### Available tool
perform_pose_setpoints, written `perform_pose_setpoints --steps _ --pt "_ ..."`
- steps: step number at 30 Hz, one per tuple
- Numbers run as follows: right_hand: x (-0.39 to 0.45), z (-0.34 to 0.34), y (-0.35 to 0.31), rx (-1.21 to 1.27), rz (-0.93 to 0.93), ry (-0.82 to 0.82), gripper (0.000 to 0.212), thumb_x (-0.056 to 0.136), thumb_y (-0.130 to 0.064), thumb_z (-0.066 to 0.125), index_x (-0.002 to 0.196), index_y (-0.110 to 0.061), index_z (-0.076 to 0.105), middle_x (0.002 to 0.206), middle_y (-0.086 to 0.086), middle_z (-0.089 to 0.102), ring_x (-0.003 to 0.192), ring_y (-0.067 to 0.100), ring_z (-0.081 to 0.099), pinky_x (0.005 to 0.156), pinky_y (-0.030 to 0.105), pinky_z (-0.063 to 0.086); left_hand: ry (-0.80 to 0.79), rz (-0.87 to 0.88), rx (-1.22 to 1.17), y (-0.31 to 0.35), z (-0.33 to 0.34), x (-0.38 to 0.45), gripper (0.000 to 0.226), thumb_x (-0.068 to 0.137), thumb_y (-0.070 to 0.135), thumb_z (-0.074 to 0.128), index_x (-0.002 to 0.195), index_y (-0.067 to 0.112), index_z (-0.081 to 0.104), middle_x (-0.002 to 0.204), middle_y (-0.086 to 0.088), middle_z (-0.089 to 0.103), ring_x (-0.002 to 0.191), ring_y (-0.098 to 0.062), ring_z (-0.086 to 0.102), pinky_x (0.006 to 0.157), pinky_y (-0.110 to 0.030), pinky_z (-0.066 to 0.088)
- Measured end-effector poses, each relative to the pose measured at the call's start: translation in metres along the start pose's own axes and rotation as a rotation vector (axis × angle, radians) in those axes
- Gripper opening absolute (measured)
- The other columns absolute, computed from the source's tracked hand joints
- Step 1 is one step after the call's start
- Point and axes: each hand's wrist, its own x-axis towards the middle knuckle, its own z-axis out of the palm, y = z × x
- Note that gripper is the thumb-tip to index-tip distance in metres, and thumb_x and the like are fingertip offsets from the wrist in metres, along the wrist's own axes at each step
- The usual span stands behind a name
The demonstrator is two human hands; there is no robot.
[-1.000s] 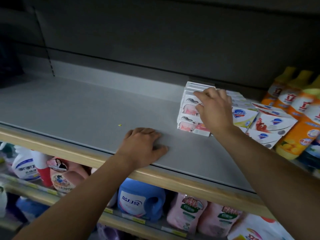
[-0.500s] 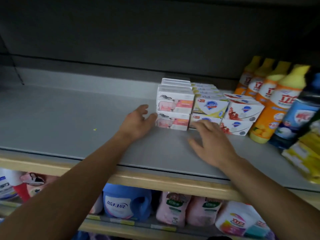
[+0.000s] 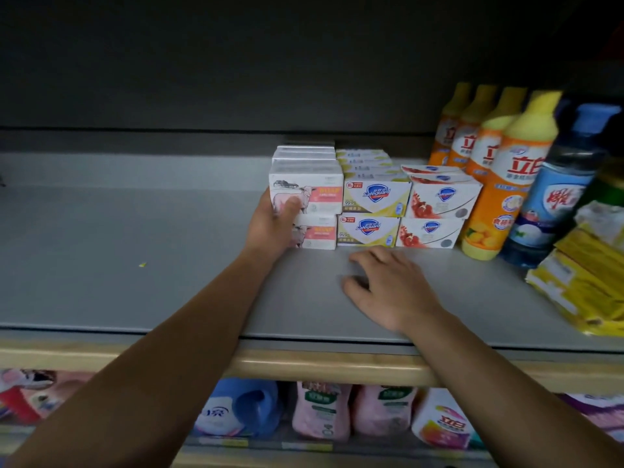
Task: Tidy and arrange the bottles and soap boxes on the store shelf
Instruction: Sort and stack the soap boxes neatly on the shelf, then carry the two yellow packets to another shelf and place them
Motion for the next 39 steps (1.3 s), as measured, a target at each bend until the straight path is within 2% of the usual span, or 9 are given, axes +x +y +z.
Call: perform_pose_setpoints --steps 4,8,12,16,25,28,31,34,39 --pt "0.0 0.0 0.0 -0.001 0.004 -0.001 0.051 0.094 -0.054 0.036 0.138 -0.029 0.045 0.14 -0.007 0.043 0.131 0.019 0.033 0.107 0.037 0.027 -0.005 0.023 -0.024 -0.001 0.002 0.0 0.024 0.09 0.033 0.054 0.114 0.03 0.057 0.097 0.014 0.071 0.081 -0.002 0.07 0.061 -0.028 0.058" --pt "-0.001 0.0 0.0 0.01 0.011 0.014 0.049 0.094 -0.052 0.038 0.137 -0.03 0.046 0.139 -0.008 0.044 0.131 0.019 0.034 0.107 0.034 0.026 -0.075 -0.015 -0.116 0.005 -0.002 0.004 0.035 0.082 0.042 0.06 0.117 0.036 0.056 0.105 0.01 0.072 0.093 -0.016 0.072 0.074 -0.041 0.059" --pt "0.0 0.001 0.001 0.001 0.003 0.011 0.051 0.094 -0.054 0.037 0.137 -0.029 0.046 0.138 -0.007 0.045 0.129 0.019 0.037 0.107 0.036 0.028 -0.152 0.002 -0.146 0.006 -0.007 0.009 0.036 0.083 0.049 0.063 0.116 0.034 0.062 0.112 0.006 0.072 0.101 -0.019 0.07 0.092 -0.048 0.054" --pt "0.002 0.003 0.002 0.001 0.01 0.012 0.051 0.093 -0.054 0.038 0.138 -0.031 0.045 0.138 -0.008 0.045 0.129 0.02 0.036 0.108 0.036 0.028 -0.133 0.017 -0.143 0.002 -0.005 0.009 0.024 0.086 0.046 0.06 0.107 0.034 0.066 0.106 0.008 0.074 0.097 -0.016 0.071 0.089 -0.045 0.056" --pt "0.001 0.001 0.002 0.017 0.011 0.008 0.052 0.092 -0.054 0.038 0.138 -0.031 0.045 0.14 -0.008 0.043 0.131 0.021 0.035 0.108 0.037 0.027 -0.137 -0.003 -0.067 0.005 -0.008 0.007 0.032 0.087 0.051 0.059 0.11 0.03 0.064 0.106 0.005 0.074 0.098 -0.017 0.071 0.092 -0.046 0.054" --pt "0.0 0.0 0.003 0.02 0.011 0.004 0.053 0.092 -0.055 0.039 0.138 -0.031 0.046 0.14 -0.008 0.043 0.131 0.021 0.035 0.109 0.037 0.027 -0.102 -0.09 0.098 0.013 -0.013 0.001 0.045 0.081 0.057 0.058 0.113 0.027 0.065 0.106 0.007 0.073 0.098 -0.016 0.07 0.095 -0.043 0.053" --pt "0.0 -0.001 0.002 0.02 0.022 0.006 0.053 0.091 -0.055 0.041 0.137 -0.03 0.048 0.14 -0.007 0.045 0.131 0.022 0.037 0.109 0.037 0.028 -0.059 -0.103 0.352 0.015 -0.025 -0.015 0.043 0.084 0.047 0.062 0.119 0.022 0.061 0.114 0.006 0.068 0.104 -0.018 0.064 0.094 -0.033 0.049" --pt "-0.003 -0.006 -0.001 0.028 0.038 0.012 0.05 0.091 -0.053 0.044 0.133 -0.027 0.053 0.137 -0.004 0.051 0.127 0.023 0.043 0.106 0.035 0.033 -0.114 -0.072 0.511 0.015 -0.038 -0.043 0.05 0.08 0.043 0.068 0.123 0.021 0.058 0.115 0.006 0.065 0.106 -0.016 0.062 0.086 -0.023 0.043" --pt "-0.026 -0.023 0.0 0.029 0.061 0.064 0.038 0.092 -0.047 0.052 0.119 -0.023 0.063 0.123 0.0 0.06 0.118 0.023 0.05 0.099 0.033 0.04 -0.217 0.056 0.834 0.02 -0.046 -0.091 0.043 0.085 0.037 0.063 0.125 0.019 0.062 0.122 -0.002 0.066 0.115 -0.022 0.059 0.093 -0.024 0.041"
